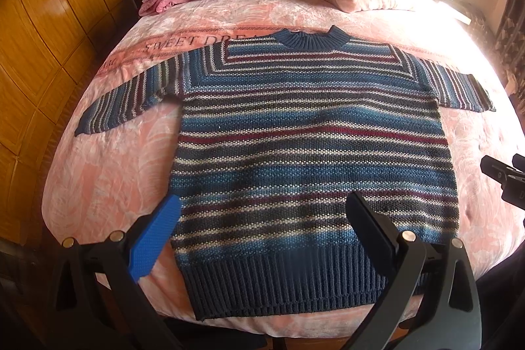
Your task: Fold small clothes
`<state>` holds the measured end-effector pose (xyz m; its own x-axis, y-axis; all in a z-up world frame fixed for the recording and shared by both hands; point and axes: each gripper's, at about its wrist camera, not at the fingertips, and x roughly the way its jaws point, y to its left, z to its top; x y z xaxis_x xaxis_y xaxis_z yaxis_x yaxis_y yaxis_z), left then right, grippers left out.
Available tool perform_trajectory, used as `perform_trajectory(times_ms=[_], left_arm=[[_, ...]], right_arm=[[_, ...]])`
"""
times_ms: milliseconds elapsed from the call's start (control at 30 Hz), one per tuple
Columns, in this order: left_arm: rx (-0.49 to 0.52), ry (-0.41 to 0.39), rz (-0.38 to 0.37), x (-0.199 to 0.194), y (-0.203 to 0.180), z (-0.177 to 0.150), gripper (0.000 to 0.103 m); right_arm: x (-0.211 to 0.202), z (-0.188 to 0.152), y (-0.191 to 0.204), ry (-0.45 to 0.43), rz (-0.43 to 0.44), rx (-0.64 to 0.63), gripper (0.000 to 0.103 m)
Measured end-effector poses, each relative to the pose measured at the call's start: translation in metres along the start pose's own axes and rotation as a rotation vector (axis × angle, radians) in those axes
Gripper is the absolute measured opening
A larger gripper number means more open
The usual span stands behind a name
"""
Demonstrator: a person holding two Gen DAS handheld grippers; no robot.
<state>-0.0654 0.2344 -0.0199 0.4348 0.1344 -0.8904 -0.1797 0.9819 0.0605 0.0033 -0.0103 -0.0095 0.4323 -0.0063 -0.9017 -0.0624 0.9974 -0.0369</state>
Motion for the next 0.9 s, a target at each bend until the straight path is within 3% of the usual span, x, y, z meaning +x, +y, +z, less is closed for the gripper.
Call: perform_trajectory(times_ms=[900], left_arm=[[0.004,0.006,-0.013,0.0051,-0.0013,0.0013,0.1]], right_arm=[[0.0006,0.0025,-0.0018,-0.007,0.006,0.002,0.099]])
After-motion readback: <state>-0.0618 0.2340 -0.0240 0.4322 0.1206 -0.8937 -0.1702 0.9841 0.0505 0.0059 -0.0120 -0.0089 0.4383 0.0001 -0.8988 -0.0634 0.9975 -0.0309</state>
